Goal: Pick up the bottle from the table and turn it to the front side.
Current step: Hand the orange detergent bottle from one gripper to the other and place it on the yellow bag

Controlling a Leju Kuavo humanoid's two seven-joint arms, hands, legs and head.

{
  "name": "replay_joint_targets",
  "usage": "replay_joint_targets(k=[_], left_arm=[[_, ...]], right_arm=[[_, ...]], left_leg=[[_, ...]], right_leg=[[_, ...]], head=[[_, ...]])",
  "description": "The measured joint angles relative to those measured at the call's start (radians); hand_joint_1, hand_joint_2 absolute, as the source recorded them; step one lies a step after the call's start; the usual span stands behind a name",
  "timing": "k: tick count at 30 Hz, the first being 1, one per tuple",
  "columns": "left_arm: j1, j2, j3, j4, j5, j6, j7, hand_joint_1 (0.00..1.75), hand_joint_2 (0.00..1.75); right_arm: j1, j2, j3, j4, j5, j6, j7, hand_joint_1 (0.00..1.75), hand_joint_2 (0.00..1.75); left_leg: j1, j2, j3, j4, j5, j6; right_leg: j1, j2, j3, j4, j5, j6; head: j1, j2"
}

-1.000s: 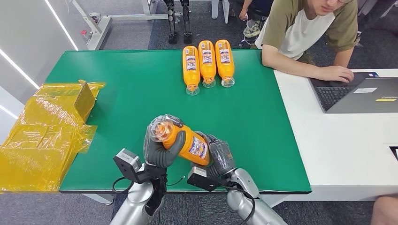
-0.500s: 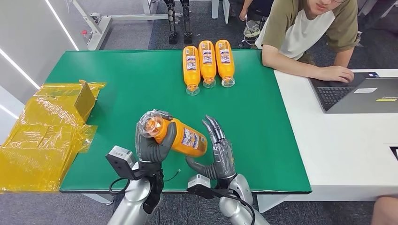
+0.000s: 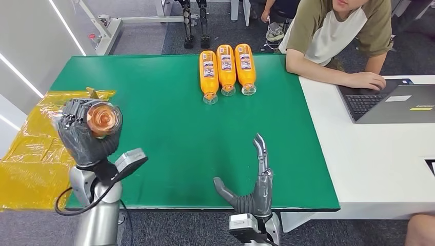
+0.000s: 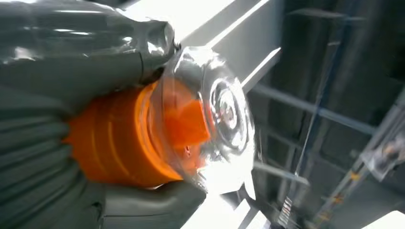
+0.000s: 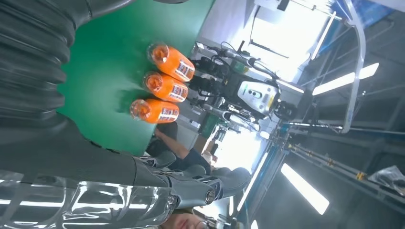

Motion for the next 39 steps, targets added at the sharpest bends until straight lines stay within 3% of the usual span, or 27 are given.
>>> replay_joint_targets(k=[3, 7, 11, 15, 23, 29, 33, 39], left_arm=[[-0.070, 0.052, 0.068, 0.054, -0.236, 0.000, 0.207, 1.75, 1.75], [-0.184, 0.137, 0.057, 0.212, -0.281, 0.000, 0.385, 1.75, 1.75], [-0.323, 0.214, -0.047, 0.459, -0.287, -0.004, 0.548, 1.75, 1.75], [-0.400, 0.249, -0.195, 0.652, -0.288, -0.050, 0.660, 1.75, 1.75], [-0.420, 0.278, -0.393, 0.811, -0.287, -0.124, 0.724, 1.75, 1.75], [-0.388, 0.288, -0.517, 0.861, -0.283, -0.138, 0.703, 1.75, 1.75], [-0.346, 0.294, -0.555, 0.879, -0.250, -0.137, 0.641, 1.75, 1.75], [-0.270, 0.298, -0.559, 0.906, -0.194, -0.203, 0.622, 1.75, 1.75]], right_arm=[[0.013, 0.000, -0.008, -0.030, 0.001, 0.000, 0.000, 0.00, 1.75], [0.028, 0.000, -0.016, -0.057, 0.000, 0.000, 0.000, 0.00, 1.75], [0.039, 0.000, -0.020, -0.077, 0.004, 0.000, 0.000, 0.00, 1.75], [0.045, 0.000, -0.021, -0.089, 0.009, 0.000, 0.000, 0.00, 1.75], [0.043, -0.001, -0.016, -0.088, 0.003, 0.001, 0.000, 0.00, 1.75], [0.040, -0.001, -0.010, -0.085, 0.003, 0.001, 0.000, 0.00, 1.75], [0.039, -0.004, -0.005, -0.085, -0.003, 0.001, 0.000, 0.00, 1.75], [0.033, -0.010, 0.009, -0.080, -0.016, 0.001, 0.007, 0.00, 1.75]], left_leg=[[0.000, -0.001, 0.000, 0.000, 0.002, -0.002], [0.000, -0.001, 0.000, 0.000, 0.004, -0.003], [0.000, -0.001, 0.000, 0.000, 0.005, -0.004], [0.000, 0.001, 0.000, 0.000, 0.005, -0.004], [0.000, 0.002, 0.000, 0.000, 0.003, -0.004], [0.000, 0.002, -0.001, -0.001, 0.003, -0.004], [0.000, 0.002, -0.001, -0.001, 0.003, -0.004], [0.000, 0.002, -0.001, -0.001, 0.002, -0.004]], right_leg=[[0.000, 0.000, 0.000, 0.000, 0.001, -0.001], [0.000, -0.001, 0.000, 0.000, 0.003, -0.003], [0.000, 0.000, -0.001, 0.001, 0.004, -0.003], [0.000, 0.002, -0.001, 0.000, 0.004, -0.003], [0.000, 0.003, -0.001, 0.000, 0.003, -0.003], [0.000, 0.003, -0.001, 0.001, 0.003, -0.003], [0.000, 0.003, -0.001, 0.000, 0.003, -0.003], [0.000, 0.003, -0.002, 0.000, 0.003, -0.004]], head=[[0.000, 0.000], [0.000, 0.000], [0.000, 0.000], [0.000, 0.000], [0.000, 0.000], [0.000, 0.000], [0.000, 0.000], [0.000, 0.000]])
